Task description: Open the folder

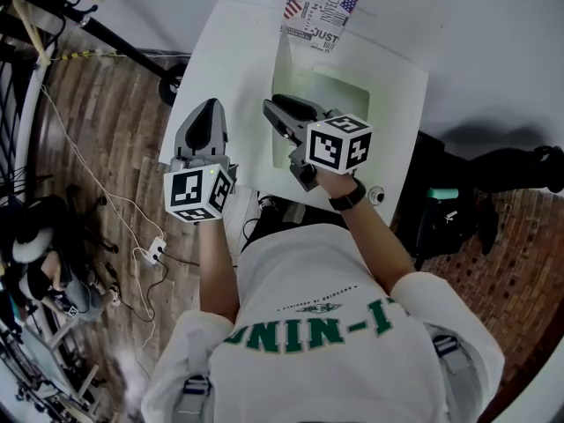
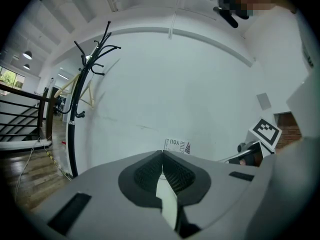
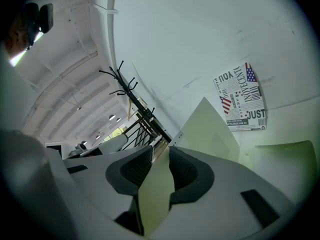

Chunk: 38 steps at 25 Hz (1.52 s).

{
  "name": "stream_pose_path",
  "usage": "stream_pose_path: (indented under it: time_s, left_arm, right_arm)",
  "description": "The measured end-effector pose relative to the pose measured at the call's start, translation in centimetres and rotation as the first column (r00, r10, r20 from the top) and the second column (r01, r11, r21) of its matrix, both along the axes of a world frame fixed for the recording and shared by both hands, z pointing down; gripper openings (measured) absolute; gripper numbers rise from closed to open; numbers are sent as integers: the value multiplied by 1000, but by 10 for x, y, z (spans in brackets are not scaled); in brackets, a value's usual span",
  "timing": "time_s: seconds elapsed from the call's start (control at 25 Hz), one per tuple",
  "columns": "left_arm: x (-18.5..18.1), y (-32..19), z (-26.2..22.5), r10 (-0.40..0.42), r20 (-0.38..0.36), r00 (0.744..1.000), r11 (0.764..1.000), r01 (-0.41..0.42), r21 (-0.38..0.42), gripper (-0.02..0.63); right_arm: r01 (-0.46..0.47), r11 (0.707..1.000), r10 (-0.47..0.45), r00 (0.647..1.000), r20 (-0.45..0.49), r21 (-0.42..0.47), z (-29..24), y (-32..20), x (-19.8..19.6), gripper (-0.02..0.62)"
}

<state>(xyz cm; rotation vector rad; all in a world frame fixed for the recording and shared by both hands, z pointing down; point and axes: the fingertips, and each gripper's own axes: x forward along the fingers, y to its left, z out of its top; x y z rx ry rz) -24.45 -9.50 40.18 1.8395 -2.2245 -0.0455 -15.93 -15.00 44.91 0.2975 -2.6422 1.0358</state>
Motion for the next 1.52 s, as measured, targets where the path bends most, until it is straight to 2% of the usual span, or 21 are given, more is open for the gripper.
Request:
stream_pose_path:
  time_s: [0.24, 0.56, 0.84, 1.0, 1.16, 1.52]
  left_arm:
    - [-35, 11, 6, -73, 0, 997, 997, 73, -10, 15]
    - [-68, 39, 17, -143, -11, 990, 989, 143, -25, 15]
    - [-81, 54, 39, -167, -23, 986, 984, 165, -64, 15]
    - [-82, 59, 53, -177, -39, 983, 981, 174, -84, 15]
    - [-88, 64, 65, -195, -29, 980, 975, 191, -110, 15]
    - [-104, 73, 87, -230, -50, 972, 967, 222, -129, 15]
  right_arm:
    - [98, 995, -98, 995, -14, 24, 15, 16, -39, 115]
    - [155, 987, -152, 986, -62, 46, 41, 33, -76, 115]
    - [216, 973, -206, 972, -113, 83, 66, 46, -104, 118]
    - [251, 959, -228, 959, -170, 128, 84, 50, -117, 92]
    - [261, 956, -229, 950, -212, 136, 104, 49, -129, 52]
    - [322, 938, -276, 919, -283, 130, 147, 56, -153, 44]
